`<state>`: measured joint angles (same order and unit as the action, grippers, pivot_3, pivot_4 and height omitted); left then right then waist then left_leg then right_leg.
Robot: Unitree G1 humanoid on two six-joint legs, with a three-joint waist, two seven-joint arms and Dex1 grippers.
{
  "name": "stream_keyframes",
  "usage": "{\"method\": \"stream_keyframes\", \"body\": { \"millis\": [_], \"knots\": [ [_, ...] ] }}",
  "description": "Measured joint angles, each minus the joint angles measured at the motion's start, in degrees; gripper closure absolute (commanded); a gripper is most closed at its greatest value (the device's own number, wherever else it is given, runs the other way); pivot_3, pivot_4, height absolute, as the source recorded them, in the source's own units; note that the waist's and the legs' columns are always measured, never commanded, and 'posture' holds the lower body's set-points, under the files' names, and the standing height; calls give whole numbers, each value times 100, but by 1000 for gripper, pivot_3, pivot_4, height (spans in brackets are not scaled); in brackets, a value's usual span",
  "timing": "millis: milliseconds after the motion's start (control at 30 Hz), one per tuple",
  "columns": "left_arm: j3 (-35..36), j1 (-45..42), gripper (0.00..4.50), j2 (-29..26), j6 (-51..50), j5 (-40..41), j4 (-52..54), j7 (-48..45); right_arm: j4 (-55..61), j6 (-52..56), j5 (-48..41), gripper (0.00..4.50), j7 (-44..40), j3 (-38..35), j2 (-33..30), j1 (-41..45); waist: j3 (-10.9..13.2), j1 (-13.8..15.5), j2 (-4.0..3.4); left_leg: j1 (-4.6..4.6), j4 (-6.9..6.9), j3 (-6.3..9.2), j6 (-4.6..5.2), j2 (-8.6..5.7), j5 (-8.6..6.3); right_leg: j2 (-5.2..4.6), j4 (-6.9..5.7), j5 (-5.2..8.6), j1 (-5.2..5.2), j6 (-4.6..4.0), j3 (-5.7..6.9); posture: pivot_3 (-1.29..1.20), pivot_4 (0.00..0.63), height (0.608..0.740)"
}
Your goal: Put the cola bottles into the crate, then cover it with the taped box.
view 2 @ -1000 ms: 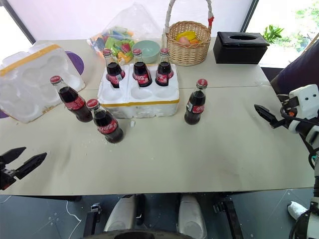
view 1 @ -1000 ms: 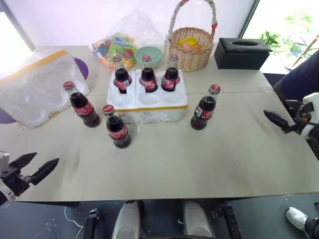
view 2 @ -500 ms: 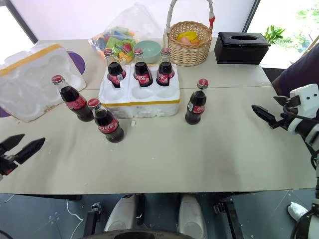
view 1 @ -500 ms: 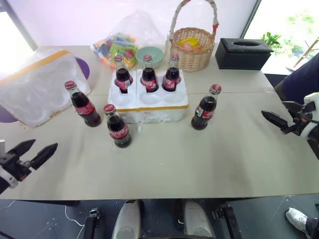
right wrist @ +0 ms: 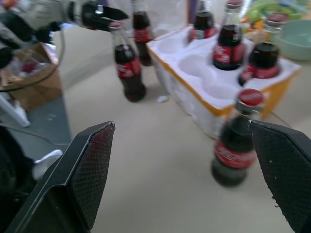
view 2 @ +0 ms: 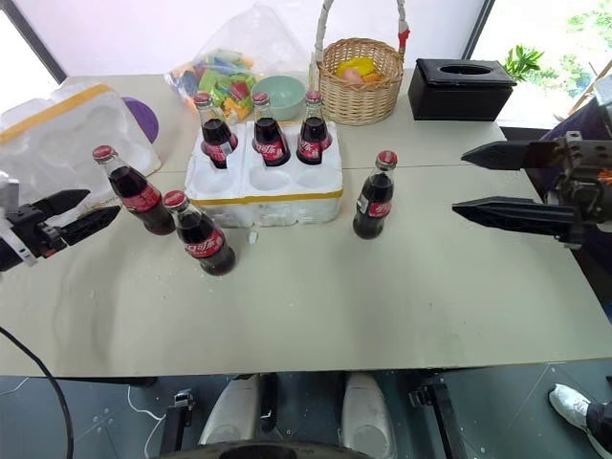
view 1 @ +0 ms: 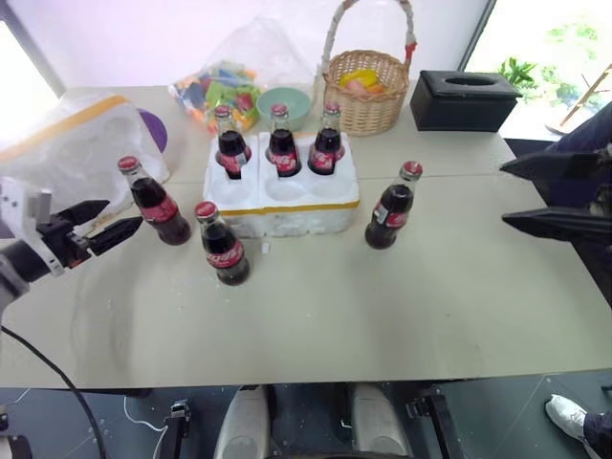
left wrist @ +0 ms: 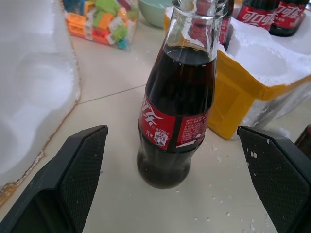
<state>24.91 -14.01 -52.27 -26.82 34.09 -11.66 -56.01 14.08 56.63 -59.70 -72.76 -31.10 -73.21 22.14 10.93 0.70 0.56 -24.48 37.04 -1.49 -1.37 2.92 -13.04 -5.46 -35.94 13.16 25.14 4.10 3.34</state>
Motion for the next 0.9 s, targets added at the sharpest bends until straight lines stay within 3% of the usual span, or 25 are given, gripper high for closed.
{"method": "stream_keyframes", "body": {
  "millis": [200,533,633,700,900],
  "knots": [
    [-462,-705,39,72,392,-391,-753,-347,655,377,-645,0,349,-351,56,-56,1,13,4,0,4,-4,0,-1,0,-1,-3,-2,-2,2,-4,0,150,740],
    [-1208,-1759,39,580,892,-969,-1784,-526,820,430,-908,0,719,-388,215,-177,3,-3,13,4,12,-4,2,-1,2,2,-14,-7,-6,10,-6,0,150,740],
    [-1277,-1855,899,627,1099,-1070,-2049,-621,822,423,-923,0,812,-387,226,-176,4,-14,16,4,11,-5,3,0,2,4,-14,-16,-4,26,-7,0,150,740],
    [-1269,-1902,1775,608,1182,-1115,-2133,-673,822,423,-939,0,877,-385,238,-164,4,1,16,4,11,-5,3,0,2,4,-14,-16,-4,26,-7,0,150,740],
    [-1287,-1987,1814,403,963,-1142,-2233,-1074,838,422,-1107,0,1100,-383,272,-136,12,-9,31,3,13,-5,3,0,2,4,-14,-16,-5,26,-8,0,150,740]
  ]
}}
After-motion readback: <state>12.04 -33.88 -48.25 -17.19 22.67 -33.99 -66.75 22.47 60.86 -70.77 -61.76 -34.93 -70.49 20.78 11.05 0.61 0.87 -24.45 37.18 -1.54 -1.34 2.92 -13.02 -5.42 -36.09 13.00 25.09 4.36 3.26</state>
